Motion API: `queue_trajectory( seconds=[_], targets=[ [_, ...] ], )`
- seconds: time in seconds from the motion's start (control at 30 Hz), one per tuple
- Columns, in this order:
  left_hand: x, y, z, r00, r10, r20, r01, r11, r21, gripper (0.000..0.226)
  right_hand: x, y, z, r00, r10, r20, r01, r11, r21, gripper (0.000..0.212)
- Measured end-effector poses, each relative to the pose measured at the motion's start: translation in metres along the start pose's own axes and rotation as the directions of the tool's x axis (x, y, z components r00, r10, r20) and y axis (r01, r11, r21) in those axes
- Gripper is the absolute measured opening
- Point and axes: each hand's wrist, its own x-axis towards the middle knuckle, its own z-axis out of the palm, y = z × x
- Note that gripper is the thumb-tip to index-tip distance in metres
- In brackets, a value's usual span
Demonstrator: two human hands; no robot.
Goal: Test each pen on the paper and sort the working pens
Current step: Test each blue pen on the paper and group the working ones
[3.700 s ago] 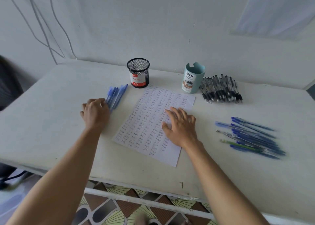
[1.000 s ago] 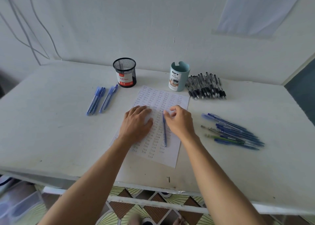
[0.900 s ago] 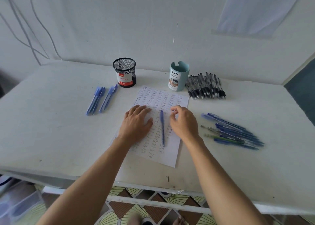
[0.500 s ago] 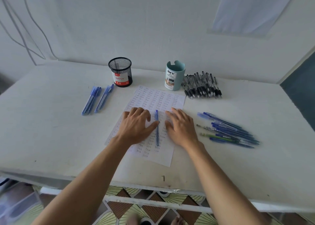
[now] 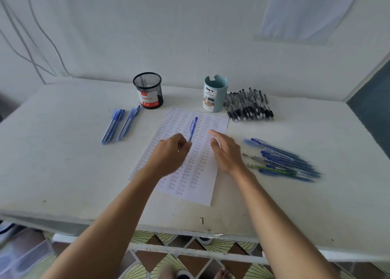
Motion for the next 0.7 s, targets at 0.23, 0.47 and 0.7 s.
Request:
queue_trajectory(
  seconds=[0.23, 0.47, 0.7],
  targets=[
    [-0.003, -0.011, -0.009, 0.996, 0.048, -0.072, -0.084, 0.757, -0.649, 0.027, -0.011, 0.004, 0.008, 0.991, -0.082, 0.106, 0.110, 0.947, -0.302, 0.061],
    [-0.004, -0.011, -0.010, 1.000, -0.002, 0.024, 0.024, 0.082, -0.996, 0.014, -0.014, 0.007, 0.015, 0.987, -0.086, 0.132, 0.133, 0.906, -0.403, 0.052],
    [-0.002, -0.019, -0.014, 0.996, 0.038, 0.083, 0.088, -0.153, -0.984, 0.077, -0.015, 0.006, 0.017, 0.988, -0.091, 0.123, 0.135, 0.896, -0.422, 0.053]
  ],
)
